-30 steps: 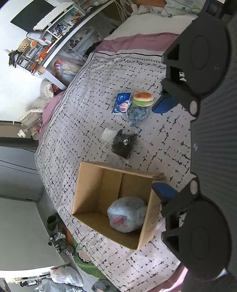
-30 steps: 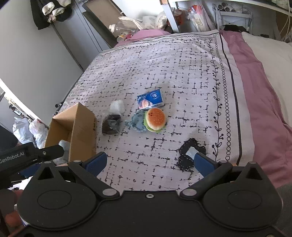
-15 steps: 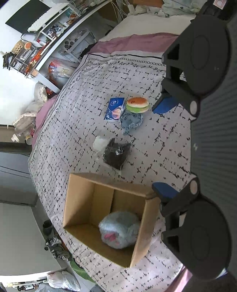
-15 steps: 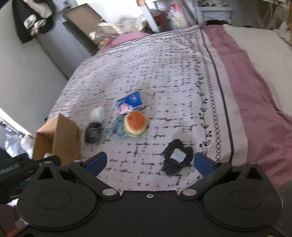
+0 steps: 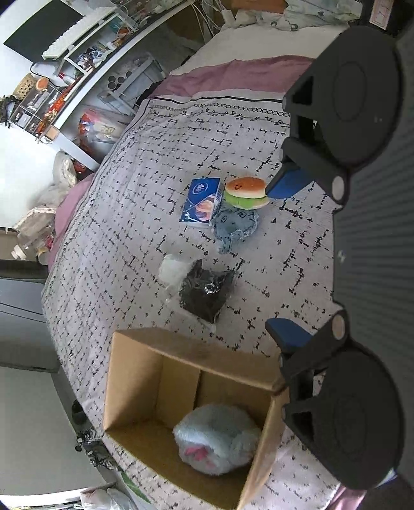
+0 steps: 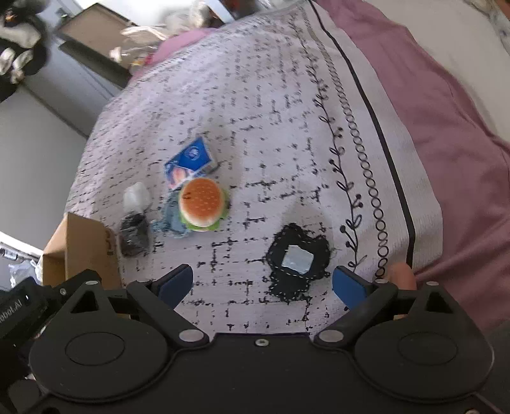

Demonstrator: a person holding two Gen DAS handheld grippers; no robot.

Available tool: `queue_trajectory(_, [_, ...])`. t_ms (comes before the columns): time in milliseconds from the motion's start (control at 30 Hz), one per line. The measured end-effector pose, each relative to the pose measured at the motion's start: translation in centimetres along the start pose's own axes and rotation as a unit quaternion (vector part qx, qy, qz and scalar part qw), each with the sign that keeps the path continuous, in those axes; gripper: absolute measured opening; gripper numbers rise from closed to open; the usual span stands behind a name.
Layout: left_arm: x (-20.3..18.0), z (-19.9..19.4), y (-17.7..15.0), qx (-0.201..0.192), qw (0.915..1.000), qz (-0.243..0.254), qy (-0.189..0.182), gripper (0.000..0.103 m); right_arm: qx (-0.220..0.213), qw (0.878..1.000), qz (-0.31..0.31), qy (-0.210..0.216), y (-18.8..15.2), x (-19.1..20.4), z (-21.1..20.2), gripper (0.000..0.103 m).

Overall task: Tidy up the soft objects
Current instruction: 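Close the right gripper on the black lace pouch, then grasp the burger toy with the left gripper while the right gripper holds the lace pouch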

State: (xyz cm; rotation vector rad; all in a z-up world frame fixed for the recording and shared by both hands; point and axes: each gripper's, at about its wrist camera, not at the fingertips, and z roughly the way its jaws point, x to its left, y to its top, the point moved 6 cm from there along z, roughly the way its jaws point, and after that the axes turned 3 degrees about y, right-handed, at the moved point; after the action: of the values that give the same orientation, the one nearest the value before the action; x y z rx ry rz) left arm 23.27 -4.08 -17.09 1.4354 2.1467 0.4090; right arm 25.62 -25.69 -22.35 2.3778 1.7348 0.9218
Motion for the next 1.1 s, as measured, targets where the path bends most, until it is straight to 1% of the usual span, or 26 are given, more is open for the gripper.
queue_trajectory(100, [-0.2, 1.2, -0.2, 0.01, 0.9999, -0.003, -0.002, 0.081, 0.014, 1.0, 0.026, -0.004, 0.3, -0.8, 0.9, 0.094])
queue_trajectory(233, [-0.4, 2.7, -0.3, 0.021, 0.9997, -0.006, -0.007, 0.081, 0.023, 0.998, 0.05, -0.014, 0.5, -1.6, 2.0, 0.09])
queue_trajectory(367, [-0.6, 4.1, -0.3, 0.028, 0.9995, -0.009, -0.014, 0.081, 0.037, 0.996, 0.074, -0.032, 0.7, -2.1, 3.7, 0.077])
queue_trajectory(533, [-1.3, 5.0, 0.4, 0.029, 0.9993, -0.005, -0.025, 0.08, 0.049, 0.994, 0.088, -0.049, 0.6, -2.6, 5.2, 0.074])
queue_trajectory(600, [-1.7, 5.3, 0.7, 0.028, 0.9991, -0.005, -0.031, 0.078, 0.054, 0.993, 0.088, -0.053, 0.5, -2.6, 5.7, 0.069])
queue_trajectory(633, [-1.9, 5.5, 0.8, 0.029, 0.999, -0.004, -0.034, 0.078, 0.056, 0.993, 0.09, -0.056, 0.5, -2.6, 5.9, 0.062])
queue_trajectory(667, [-2.1, 5.6, 1.0, 0.028, 0.9989, -0.003, -0.036, 0.078, 0.055, 0.993, 0.089, -0.06, 0.5, -2.7, 6.1, 0.057])
queue_trajectory(700, [-2.4, 5.7, 1.2, 0.026, 0.9989, 0.0, -0.039, 0.078, 0.052, 0.993, 0.088, -0.064, 0.6, -2.7, 6.2, 0.054])
queue_trajectory(767, [-2.9, 6.0, 1.6, 0.022, 0.9988, 0.007, -0.043, 0.078, 0.044, 0.993, 0.087, -0.068, 0.7, -2.7, 6.3, 0.045])
queue_trajectory(800, [-3.1, 6.1, 1.7, 0.021, 0.9988, 0.009, -0.044, 0.077, 0.039, 0.993, 0.086, -0.07, 0.8, -2.7, 6.4, 0.044])
queue_trajectory(867, [-3.6, 6.5, 1.9, 0.019, 0.9985, 0.016, -0.049, 0.075, 0.028, 0.993, 0.087, -0.069, 1.0, -2.7, 6.4, 0.039])
queue_trajectory(933, [-4.2, 6.9, 2.1, 0.022, 0.9981, 0.02, -0.054, 0.073, 0.014, 0.993, 0.096, -0.063, 1.2, -2.8, 6.2, 0.037])
queue_trajectory(1100, [-5.8, 7.7, 2.3, 0.023, 0.997, 0.04, -0.063, 0.073, -0.017, 0.992, 0.108, -0.059, 1.7, -3.2, 5.3, 0.037])
